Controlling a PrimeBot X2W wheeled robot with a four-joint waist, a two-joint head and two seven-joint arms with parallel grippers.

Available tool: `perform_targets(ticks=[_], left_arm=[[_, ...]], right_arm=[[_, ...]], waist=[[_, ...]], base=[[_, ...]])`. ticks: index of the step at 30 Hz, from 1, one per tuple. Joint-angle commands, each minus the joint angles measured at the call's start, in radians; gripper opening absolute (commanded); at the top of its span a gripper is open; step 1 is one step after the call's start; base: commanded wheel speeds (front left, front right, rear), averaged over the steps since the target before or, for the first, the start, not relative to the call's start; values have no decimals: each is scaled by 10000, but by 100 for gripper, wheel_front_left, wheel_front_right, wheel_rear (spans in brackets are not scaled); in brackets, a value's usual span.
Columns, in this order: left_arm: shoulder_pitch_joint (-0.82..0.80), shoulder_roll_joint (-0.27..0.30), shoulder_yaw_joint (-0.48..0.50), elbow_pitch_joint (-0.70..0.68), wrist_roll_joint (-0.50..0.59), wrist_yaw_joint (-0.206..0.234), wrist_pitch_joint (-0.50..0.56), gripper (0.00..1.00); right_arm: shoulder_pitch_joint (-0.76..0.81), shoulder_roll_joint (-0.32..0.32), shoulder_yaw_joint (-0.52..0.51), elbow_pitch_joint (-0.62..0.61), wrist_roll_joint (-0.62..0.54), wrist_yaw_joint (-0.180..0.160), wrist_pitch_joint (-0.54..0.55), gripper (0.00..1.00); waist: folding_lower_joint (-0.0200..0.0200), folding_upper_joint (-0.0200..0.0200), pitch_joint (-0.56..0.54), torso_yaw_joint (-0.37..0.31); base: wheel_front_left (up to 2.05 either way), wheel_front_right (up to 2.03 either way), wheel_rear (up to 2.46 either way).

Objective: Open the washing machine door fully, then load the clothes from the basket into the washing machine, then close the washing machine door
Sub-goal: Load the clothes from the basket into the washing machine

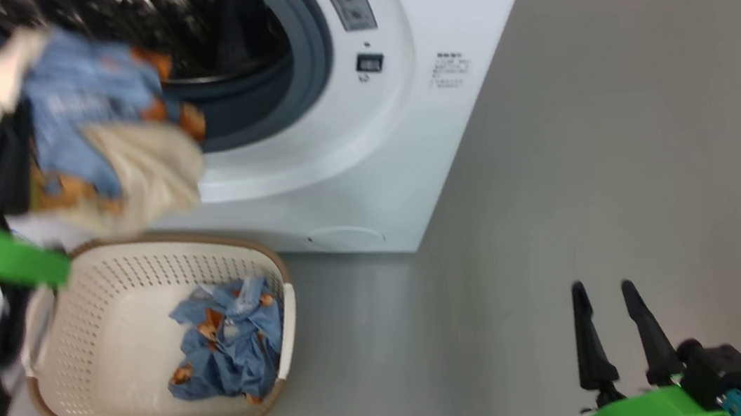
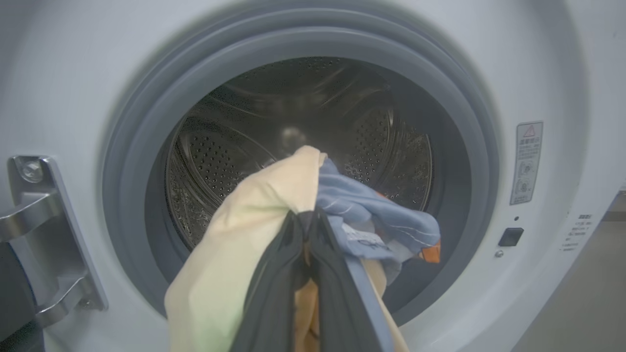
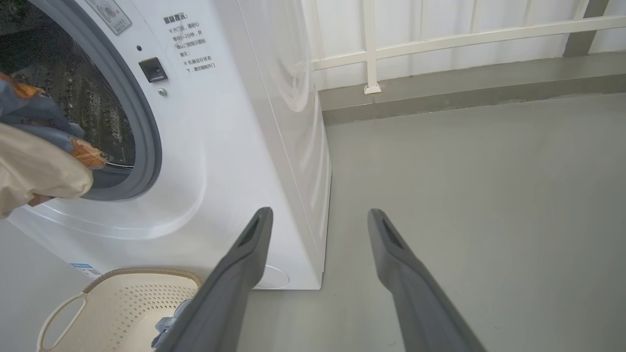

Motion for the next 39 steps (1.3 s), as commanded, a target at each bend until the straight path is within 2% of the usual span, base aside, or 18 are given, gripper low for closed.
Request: perform_targets(ticks=[1, 4, 10, 20, 26, 30, 32, 33, 39], left_arm=[[-998, 548, 283, 192, -112, -15, -91, 0], [-2497, 859, 86, 1714, -573, -15, -91, 0], [-4419, 1452, -596, 3663, -752, -15, -91, 0], [-6814, 1837, -1532, 6563, -878, -15, -91, 0], [-7945, 2120, -1301, 6673, -740, -15, -91, 0], [-8301, 2103, -503, 5886, -338, -15, -91, 0], [-8161, 2025, -392, 5793, -102, -15, -91, 70], [-8063, 2011, -404, 5797, 39, -15, -91, 100], [-7588, 1838, -197, 5959, 246, -15, -91, 100]], right_arm=[[-341, 69, 309, -274, -120, 17, -120, 100], [-649, 300, 435, -275, -141, 17, -120, 100], [-1089, 584, 655, -318, -200, 17, -120, 100], [-1593, 846, 858, -375, -248, 17, -120, 100], [-1764, 906, 909, -432, -254, 17, -120, 100], [-1851, 935, 902, -479, -250, 17, -120, 100], [-1840, 945, 875, -495, -236, 17, -120, 100], [-1829, 949, 864, -500, -232, 17, -120, 100], [-1811, 961, 835, -491, -215, 17, -120, 100]], waist=[[0, -1, 593, -318], [0, -1, 1077, -611], [0, -1, 1835, -1086], [0, -1, 2614, -1652], [0, -1, 2887, -1796], [0, -1, 3050, -1838], [0, -1, 3062, -1843], [0, -1, 3069, -1841], [0, -1, 3042, -1789]], base=[[0, 0, 0], [0, 0, 0], [0, 0, 0], [0, 0, 0], [0, 0, 0], [0, 0, 0], [0, 0, 0], [0, 0, 0], [0, 0, 0]])
